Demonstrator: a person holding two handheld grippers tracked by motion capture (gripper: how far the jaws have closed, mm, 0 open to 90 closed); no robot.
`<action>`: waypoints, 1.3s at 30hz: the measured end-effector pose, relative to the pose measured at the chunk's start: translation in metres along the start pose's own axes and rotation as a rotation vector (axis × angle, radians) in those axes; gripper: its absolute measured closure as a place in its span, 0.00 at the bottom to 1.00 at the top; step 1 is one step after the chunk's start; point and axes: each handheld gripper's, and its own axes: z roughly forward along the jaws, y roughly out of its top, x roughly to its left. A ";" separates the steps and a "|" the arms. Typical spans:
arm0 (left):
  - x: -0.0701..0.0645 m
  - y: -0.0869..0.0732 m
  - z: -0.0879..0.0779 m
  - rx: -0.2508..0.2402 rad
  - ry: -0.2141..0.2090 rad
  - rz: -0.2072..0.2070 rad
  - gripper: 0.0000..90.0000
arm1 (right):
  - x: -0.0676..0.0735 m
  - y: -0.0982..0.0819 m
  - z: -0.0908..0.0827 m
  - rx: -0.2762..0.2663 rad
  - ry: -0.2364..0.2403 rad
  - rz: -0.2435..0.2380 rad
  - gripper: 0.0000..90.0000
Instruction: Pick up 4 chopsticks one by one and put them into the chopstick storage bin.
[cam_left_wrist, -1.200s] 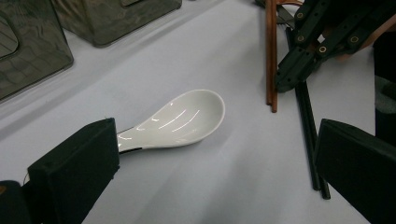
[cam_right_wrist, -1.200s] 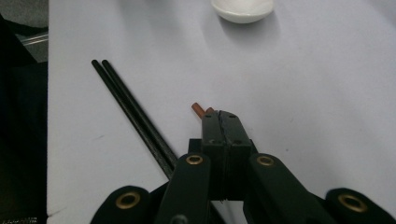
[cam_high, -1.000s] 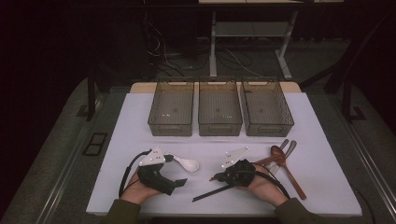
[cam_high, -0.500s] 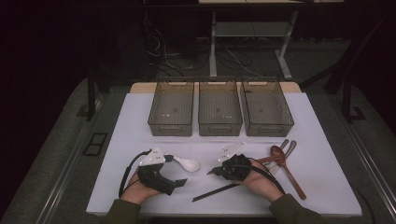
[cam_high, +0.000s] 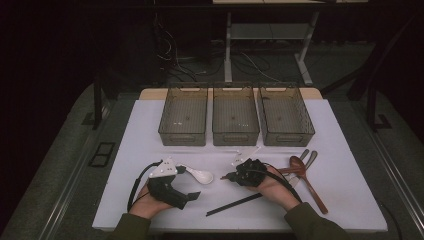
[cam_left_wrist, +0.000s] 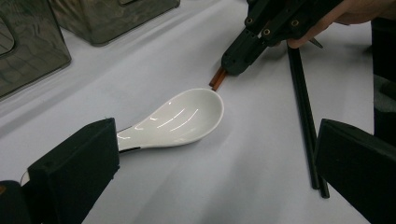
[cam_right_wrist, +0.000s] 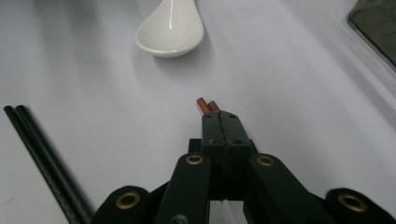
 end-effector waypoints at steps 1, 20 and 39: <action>0.000 0.000 0.000 0.000 -0.001 0.000 0.00 | -0.001 0.001 0.000 0.003 -0.003 0.008 0.99; 0.000 0.000 0.001 0.005 0.001 -0.003 0.00 | -0.025 0.012 0.006 0.044 -0.105 0.058 0.99; 0.001 -0.002 -0.001 0.001 0.002 -0.006 0.00 | -0.039 0.004 -0.026 -0.049 -0.047 0.120 0.84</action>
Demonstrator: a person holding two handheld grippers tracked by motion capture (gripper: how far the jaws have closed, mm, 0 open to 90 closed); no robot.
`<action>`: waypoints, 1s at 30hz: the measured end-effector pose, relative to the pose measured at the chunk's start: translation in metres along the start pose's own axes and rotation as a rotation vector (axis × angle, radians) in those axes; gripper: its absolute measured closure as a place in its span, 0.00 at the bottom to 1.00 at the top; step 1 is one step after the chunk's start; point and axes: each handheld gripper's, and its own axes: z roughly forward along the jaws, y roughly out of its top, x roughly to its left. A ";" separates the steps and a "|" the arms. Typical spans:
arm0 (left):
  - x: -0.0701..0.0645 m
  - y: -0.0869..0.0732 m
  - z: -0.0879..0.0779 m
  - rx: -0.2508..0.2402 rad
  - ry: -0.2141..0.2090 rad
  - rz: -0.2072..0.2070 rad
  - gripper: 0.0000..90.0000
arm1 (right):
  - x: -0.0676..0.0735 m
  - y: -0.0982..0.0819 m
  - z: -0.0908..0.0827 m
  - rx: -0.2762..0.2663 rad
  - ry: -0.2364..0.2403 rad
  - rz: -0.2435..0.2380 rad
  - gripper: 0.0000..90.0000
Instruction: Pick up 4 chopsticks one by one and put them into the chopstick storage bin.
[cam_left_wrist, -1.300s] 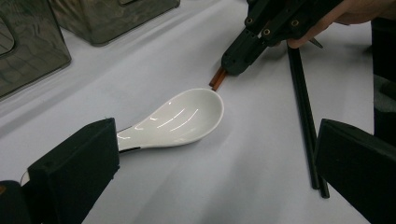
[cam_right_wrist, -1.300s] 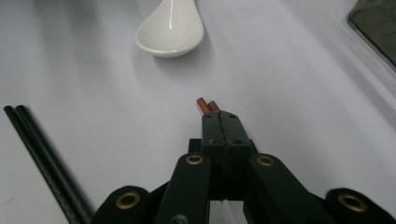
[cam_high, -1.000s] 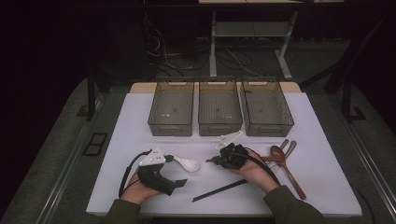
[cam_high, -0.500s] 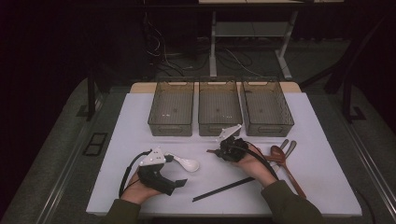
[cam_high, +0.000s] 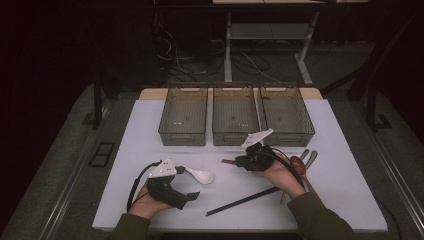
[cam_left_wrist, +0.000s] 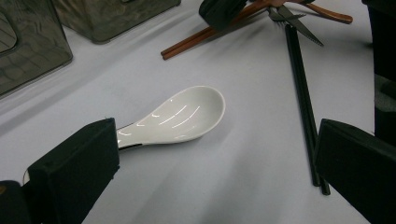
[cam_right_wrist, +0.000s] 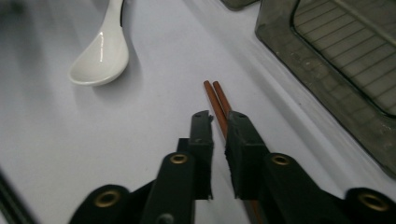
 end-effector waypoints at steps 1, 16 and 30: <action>0.000 0.000 0.000 0.000 0.000 -0.001 0.00 | -0.001 -0.001 -0.004 -0.013 -0.007 0.004 0.79; 0.001 -0.001 0.002 0.014 -0.005 -0.003 0.00 | -0.027 -0.032 -0.065 -0.090 0.029 0.027 0.53; 0.002 -0.001 0.000 0.005 -0.002 -0.011 0.00 | -0.046 -0.060 -0.082 -0.015 0.003 -0.031 0.67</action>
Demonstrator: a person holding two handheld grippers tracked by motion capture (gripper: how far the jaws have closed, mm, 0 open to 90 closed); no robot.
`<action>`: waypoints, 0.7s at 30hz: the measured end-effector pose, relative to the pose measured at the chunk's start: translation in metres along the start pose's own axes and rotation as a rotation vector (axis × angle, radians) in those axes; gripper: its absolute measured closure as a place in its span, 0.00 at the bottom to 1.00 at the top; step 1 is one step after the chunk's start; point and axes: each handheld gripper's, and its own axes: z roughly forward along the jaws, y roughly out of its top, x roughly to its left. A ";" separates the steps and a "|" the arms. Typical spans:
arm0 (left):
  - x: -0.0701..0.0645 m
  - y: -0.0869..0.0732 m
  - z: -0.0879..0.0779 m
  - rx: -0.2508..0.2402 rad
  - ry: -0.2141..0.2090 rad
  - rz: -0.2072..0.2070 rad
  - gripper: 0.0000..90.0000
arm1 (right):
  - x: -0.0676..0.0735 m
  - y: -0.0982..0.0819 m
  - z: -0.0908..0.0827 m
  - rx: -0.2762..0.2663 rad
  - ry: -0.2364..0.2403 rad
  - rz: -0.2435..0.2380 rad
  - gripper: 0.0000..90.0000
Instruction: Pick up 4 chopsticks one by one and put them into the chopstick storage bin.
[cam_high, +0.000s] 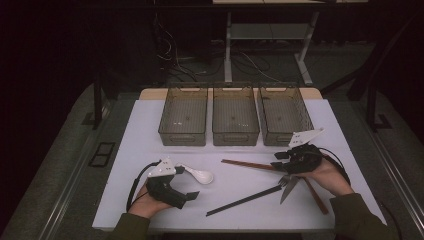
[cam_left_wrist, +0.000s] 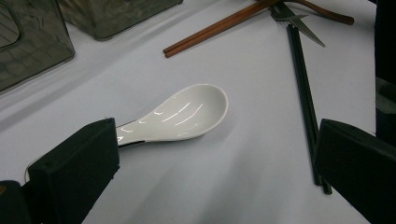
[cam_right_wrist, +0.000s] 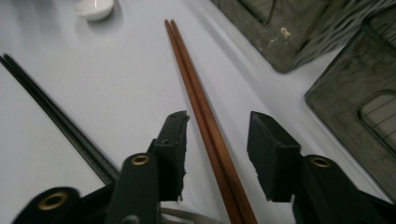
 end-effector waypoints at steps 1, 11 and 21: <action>0.000 0.000 0.000 0.000 -0.001 0.000 0.00 | 0.000 0.000 0.000 0.000 0.000 0.000 0.67; 0.000 0.000 0.000 0.003 -0.006 0.001 0.00 | 0.001 -0.001 0.014 0.080 0.003 -0.058 0.84; -0.001 -0.001 0.001 0.007 -0.010 0.000 0.00 | -0.001 -0.003 0.019 0.099 0.009 -0.081 0.85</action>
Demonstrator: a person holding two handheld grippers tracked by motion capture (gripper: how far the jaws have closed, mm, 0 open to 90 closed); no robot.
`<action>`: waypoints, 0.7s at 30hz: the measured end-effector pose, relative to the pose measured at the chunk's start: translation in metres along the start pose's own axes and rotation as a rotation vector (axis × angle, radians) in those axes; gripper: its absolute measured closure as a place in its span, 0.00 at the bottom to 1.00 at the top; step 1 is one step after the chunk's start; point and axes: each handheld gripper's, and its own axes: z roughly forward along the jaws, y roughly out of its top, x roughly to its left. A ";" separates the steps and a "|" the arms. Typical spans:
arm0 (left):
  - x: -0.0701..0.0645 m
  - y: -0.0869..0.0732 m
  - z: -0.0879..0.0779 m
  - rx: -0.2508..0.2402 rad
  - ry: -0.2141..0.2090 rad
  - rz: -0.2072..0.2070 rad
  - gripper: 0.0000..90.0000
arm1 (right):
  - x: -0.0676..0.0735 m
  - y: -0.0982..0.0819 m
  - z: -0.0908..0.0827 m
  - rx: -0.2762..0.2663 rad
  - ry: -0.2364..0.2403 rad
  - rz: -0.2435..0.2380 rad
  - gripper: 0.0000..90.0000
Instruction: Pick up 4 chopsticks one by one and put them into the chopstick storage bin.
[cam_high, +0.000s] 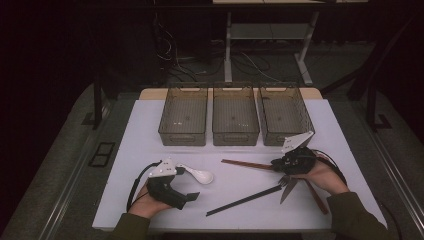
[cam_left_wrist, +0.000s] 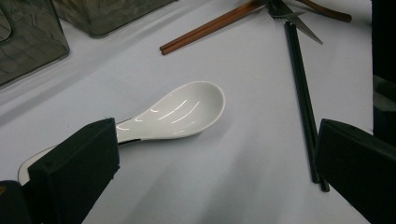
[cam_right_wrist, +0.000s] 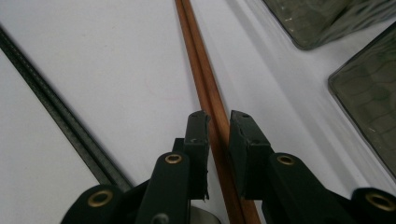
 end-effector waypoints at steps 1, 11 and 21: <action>0.000 0.000 0.000 0.000 0.000 -0.001 0.00 | 0.000 0.000 0.000 0.002 0.000 -0.002 0.85; 0.000 0.000 0.001 0.006 -0.002 0.001 0.00 | 0.000 -0.001 0.005 0.023 0.010 -0.029 0.85; -0.001 0.000 0.001 0.012 -0.006 0.006 0.00 | 0.000 -0.001 0.006 0.023 0.019 -0.041 0.85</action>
